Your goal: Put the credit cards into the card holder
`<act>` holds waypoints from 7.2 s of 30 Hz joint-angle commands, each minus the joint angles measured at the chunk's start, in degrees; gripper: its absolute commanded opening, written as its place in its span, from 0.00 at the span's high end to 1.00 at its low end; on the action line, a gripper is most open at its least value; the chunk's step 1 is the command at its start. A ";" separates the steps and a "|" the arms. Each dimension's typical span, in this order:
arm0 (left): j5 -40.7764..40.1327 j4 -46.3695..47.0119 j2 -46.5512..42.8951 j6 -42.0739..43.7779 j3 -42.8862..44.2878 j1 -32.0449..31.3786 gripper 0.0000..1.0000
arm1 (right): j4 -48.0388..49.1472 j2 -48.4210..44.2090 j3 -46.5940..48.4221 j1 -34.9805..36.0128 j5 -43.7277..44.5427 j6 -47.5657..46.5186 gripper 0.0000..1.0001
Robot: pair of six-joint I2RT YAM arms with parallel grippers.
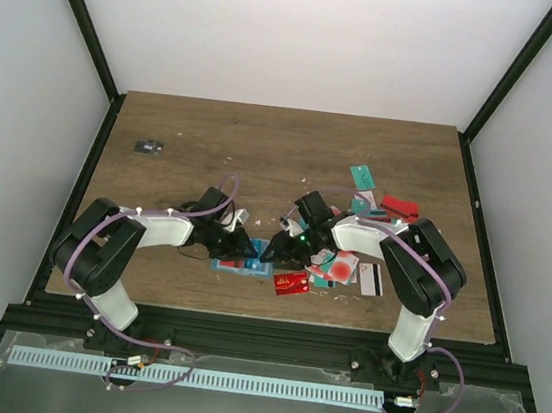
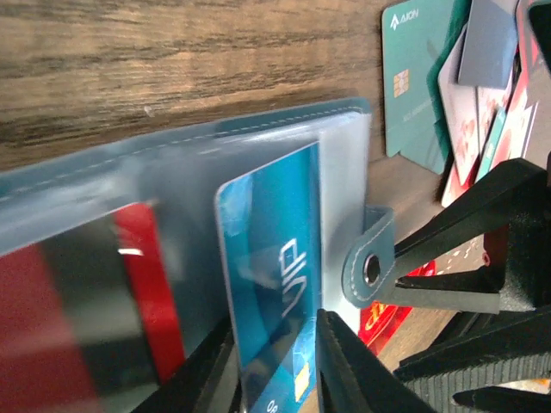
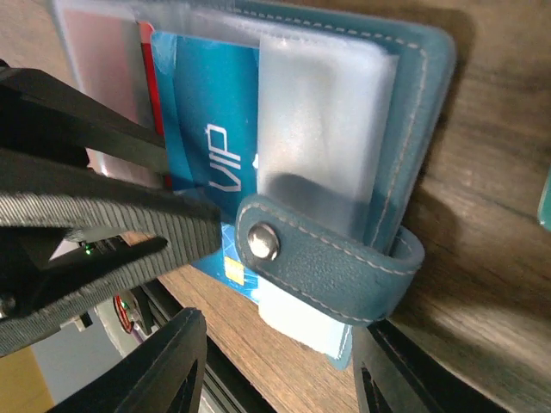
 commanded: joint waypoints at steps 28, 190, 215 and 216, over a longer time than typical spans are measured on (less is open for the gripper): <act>-14.20 -26.41 -9.59 7.46 10.74 -1.07 0.64 | 9.23 -9.00 -2.99 0.41 -4.78 5.91 0.51; -10.55 -7.96 12.25 1.40 13.58 -30.06 0.66 | 7.66 -51.05 -46.26 2.95 7.31 44.98 0.35; -3.02 -0.25 7.70 -5.86 3.56 -31.04 0.67 | 20.83 -46.82 -49.26 2.98 10.40 50.22 0.50; -2.36 0.27 7.84 -6.02 3.45 -31.36 0.67 | 19.80 -47.33 -49.11 2.97 10.57 50.16 0.50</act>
